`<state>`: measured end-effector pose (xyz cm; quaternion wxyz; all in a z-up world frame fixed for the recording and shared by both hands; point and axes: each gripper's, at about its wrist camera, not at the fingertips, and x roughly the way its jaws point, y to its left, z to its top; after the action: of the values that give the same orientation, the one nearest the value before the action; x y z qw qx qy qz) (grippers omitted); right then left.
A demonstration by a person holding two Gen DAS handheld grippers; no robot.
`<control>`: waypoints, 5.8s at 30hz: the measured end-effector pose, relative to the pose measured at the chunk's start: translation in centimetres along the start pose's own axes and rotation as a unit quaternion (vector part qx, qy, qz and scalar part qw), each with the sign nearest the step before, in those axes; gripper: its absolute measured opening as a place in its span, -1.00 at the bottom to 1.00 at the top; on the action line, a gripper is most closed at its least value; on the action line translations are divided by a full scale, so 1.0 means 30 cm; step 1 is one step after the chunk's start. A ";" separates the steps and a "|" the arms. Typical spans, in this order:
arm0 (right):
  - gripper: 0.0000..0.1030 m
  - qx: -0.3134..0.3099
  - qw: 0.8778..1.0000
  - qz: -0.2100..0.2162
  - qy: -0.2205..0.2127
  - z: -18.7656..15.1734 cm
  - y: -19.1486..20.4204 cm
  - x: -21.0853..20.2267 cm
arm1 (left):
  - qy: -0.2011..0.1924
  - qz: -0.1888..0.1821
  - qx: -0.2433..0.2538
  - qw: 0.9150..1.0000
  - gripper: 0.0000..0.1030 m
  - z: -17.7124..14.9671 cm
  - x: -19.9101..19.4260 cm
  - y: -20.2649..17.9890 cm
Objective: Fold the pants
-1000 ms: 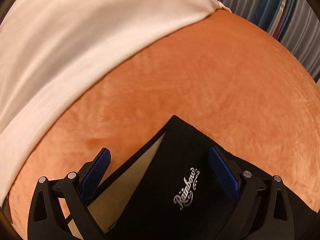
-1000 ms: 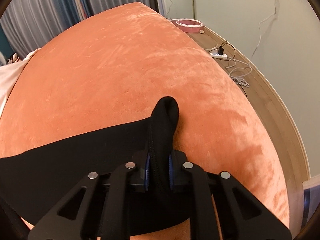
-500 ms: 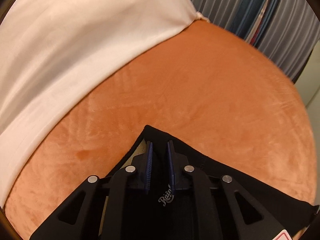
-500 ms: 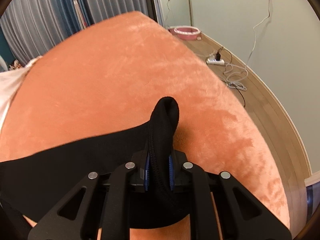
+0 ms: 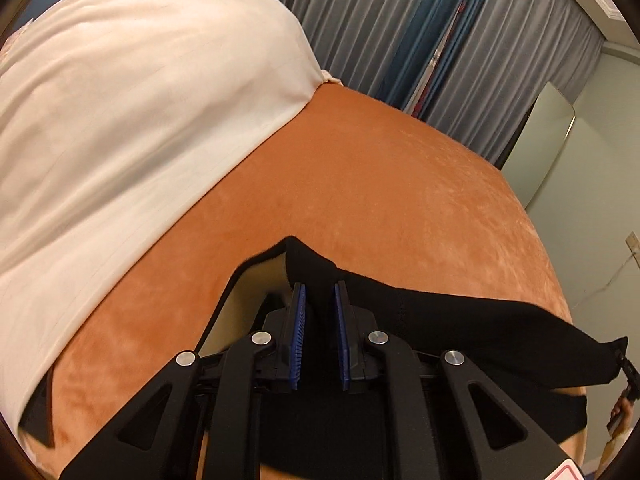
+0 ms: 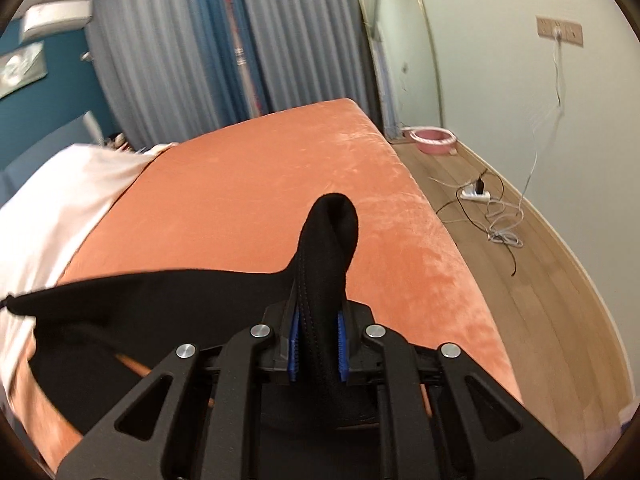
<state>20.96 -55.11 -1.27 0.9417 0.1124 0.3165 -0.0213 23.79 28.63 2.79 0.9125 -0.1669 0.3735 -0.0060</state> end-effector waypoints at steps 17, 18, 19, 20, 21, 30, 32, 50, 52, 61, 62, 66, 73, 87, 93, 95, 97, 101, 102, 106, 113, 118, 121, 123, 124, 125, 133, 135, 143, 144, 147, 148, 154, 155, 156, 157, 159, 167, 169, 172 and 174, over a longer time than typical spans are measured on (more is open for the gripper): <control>-0.74 -0.022 0.997 -0.024 0.074 -0.405 -0.026 0.003 | 0.124 -0.016 -0.123 0.985 0.24 -0.291 0.183 0.182; -0.74 -0.020 0.997 -0.027 0.073 -0.405 -0.021 -0.001 | 0.128 -0.014 -0.125 0.984 0.24 -0.285 0.214 0.160; -0.74 -0.017 0.997 -0.027 0.073 -0.407 -0.022 -0.002 | 0.136 -0.017 -0.130 0.982 0.24 -0.276 0.251 0.142; -0.74 -0.014 0.997 -0.028 0.074 -0.405 -0.026 -0.003 | 0.141 -0.021 -0.146 0.979 0.24 -0.268 0.284 0.137; -0.74 -0.012 0.997 -0.031 0.074 -0.402 -0.025 -0.001 | 0.143 -0.022 -0.161 0.976 0.24 -0.265 0.307 0.139; -0.73 -0.003 0.997 -0.041 0.062 -0.399 -0.022 -0.019 | 0.108 -0.079 -0.214 0.968 -0.92 -0.190 0.293 0.166; -0.73 -0.012 0.998 -0.037 0.056 -0.399 -0.017 -0.038 | 0.072 -0.114 -0.193 0.972 -0.92 -0.161 0.158 0.170; 0.57 0.077 0.995 -0.062 0.030 -0.463 -0.222 -0.285 | 0.122 0.067 -0.123 0.983 -0.77 -0.332 0.143 0.216; 0.57 0.104 0.993 -0.037 0.039 -0.431 -0.235 -0.267 | 0.118 0.093 -0.112 0.982 -0.77 -0.323 0.117 0.187; -0.12 0.044 0.982 -0.048 0.178 -0.380 -0.105 0.166 | 0.116 0.084 -0.135 0.980 -0.77 -0.409 0.018 0.166; -0.79 0.024 0.985 -0.040 0.166 -0.355 -0.081 0.156 | 0.117 0.082 -0.129 0.981 -0.77 -0.417 0.007 0.147; -0.78 -0.054 0.997 -0.001 -0.053 -0.207 0.026 -0.170 | 0.108 0.072 -0.120 0.984 -0.77 -0.434 -0.035 0.080; -0.02 -0.225 0.960 -0.169 -0.007 -0.528 -0.060 -0.185 | 0.113 0.040 -0.119 0.986 -0.76 -0.501 -0.045 -0.007; 0.46 0.110 0.993 0.024 0.040 -0.360 -0.203 -0.187 | 0.133 -0.037 -0.067 0.988 -0.75 -0.586 -0.041 -0.324; -0.90 -0.034 0.994 0.032 0.096 -0.232 -0.058 -0.006 | 0.131 -0.048 -0.051 0.989 -0.46 -0.618 -0.082 -0.402; -0.90 -0.103 0.993 0.049 -0.007 -0.184 0.015 -0.188 | 0.129 -0.045 -0.050 0.989 -0.46 -0.623 -0.103 -0.397; -0.90 -0.162 0.984 0.030 -0.064 -0.208 0.050 -0.319 | 0.126 -0.040 -0.050 0.990 -0.46 -0.631 -0.119 -0.380; -0.35 -0.270 0.959 -0.079 -0.033 -0.457 -0.008 -0.328 | 0.126 -0.034 -0.057 0.990 -0.46 -0.660 -0.127 -0.365; -0.11 -0.264 0.958 -0.104 0.028 -0.550 -0.080 -0.286 | 0.129 -0.033 -0.058 0.989 -0.46 -0.663 -0.121 -0.358; -0.11 -0.120 0.985 -0.090 0.084 -0.716 -0.285 -0.361 | 0.139 -0.033 -0.063 0.988 -0.47 -0.683 -0.104 -0.356; 0.17 0.217 0.960 0.154 0.092 -0.515 -0.393 -0.322 | 0.137 -0.062 -0.059 0.987 -0.46 -0.684 -0.092 -0.450; 0.18 0.353 0.878 0.235 0.222 -0.518 -0.332 -0.112 | 0.129 -0.081 -0.047 0.987 -0.46 -0.702 -0.146 -0.506; -0.39 0.346 0.896 0.157 0.230 -0.512 -0.303 -0.065 | 0.126 -0.076 -0.050 0.988 -0.46 -0.711 -0.170 -0.489; -0.92 0.337 0.910 0.149 0.190 -0.470 -0.291 -0.091 | 0.127 -0.069 -0.058 0.988 -0.46 -0.717 -0.173 -0.465; -0.92 0.299 0.931 0.155 0.140 -0.413 -0.253 -0.155 | 0.128 -0.068 -0.063 0.987 -0.47 -0.719 -0.174 -0.458; -0.92 0.247 0.951 0.159 0.099 -0.362 -0.212 -0.203 | 0.129 -0.066 -0.067 0.987 -0.47 -0.722 -0.175 -0.450; -0.89 0.083 0.987 0.051 0.129 -0.521 -0.271 -0.100 | 0.138 -0.062 -0.079 0.985 -0.46 -0.758 -0.154 -0.414; -0.83 0.141 0.979 0.092 0.112 -0.598 -0.340 -0.123 | 0.142 -0.061 -0.084 0.984 -0.47 -0.765 -0.151 -0.406; -0.46 0.201 0.969 0.104 0.097 -0.513 -0.352 -0.109 | 0.136 -0.052 -0.070 0.987 -0.46 -0.759 -0.143 -0.423; -0.85 0.192 0.973 0.095 0.089 -0.482 -0.324 -0.102 | 0.136 -0.051 -0.071 0.987 -0.44 -0.760 -0.141 -0.425; -0.85 0.172 0.980 0.079 0.054 -0.413 -0.269 -0.087 | 0.135 -0.048 -0.076 0.987 -0.21 -0.759 -0.140 -0.426; -0.85 0.169 0.982 0.067 0.053 -0.423 -0.291 -0.074 | 0.131 -0.040 -0.074 0.988 -0.13 -0.758 -0.141 -0.416; -0.73 0.205 0.977 0.010 0.056 -0.494 -0.332 -0.078 | 0.110 0.046 -0.071 0.990 0.11 -0.703 -0.107 -0.308; -0.59 0.201 0.978 -0.020 0.043 -0.492 -0.318 -0.115 | 0.105 0.056 -0.075 0.990 0.18 -0.684 -0.100 -0.281; -0.37 0.194 0.980 -0.042 0.028 -0.494 -0.299 -0.155 | 0.098 0.066 -0.081 0.990 0.31 -0.661 -0.092 -0.254; -0.34 0.186 0.981 -0.054 0.013 -0.497 -0.275 -0.195 | 0.089 0.077 -0.087 0.989 0.34 -0.633 -0.078 -0.222; -0.32 0.174 0.983 -0.056 0.000 -0.514 -0.235 -0.249 | 0.079 0.095 -0.095 0.988 0.34 -0.569 -0.030 -0.152; -0.19 0.138 0.989 -0.054 0.014 -0.633 -0.017 -0.342 | 0.122 0.117 -0.168 0.971 0.03 -0.457 0.227 0.123; -0.19 0.131 0.989 -0.056 0.026 -0.652 0.032 -0.338 | 0.106 0.100 -0.161 0.976 -0.71 -0.425 0.233 0.142; -0.19 0.125 0.990 -0.050 0.030 -0.650 0.096 -0.340 | 0.085 0.085 -0.134 0.984 -0.81 -0.369 0.211 0.132; -0.19 0.115 0.992 -0.040 0.025 -0.643 0.137 -0.333 | 0.063 0.090 -0.103 0.989 -0.81 -0.348 0.192 0.116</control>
<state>2.03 -47.08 -9.37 0.9126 0.2077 0.3399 -0.0923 20.40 27.99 -9.15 0.8621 -0.2248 0.4421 0.1045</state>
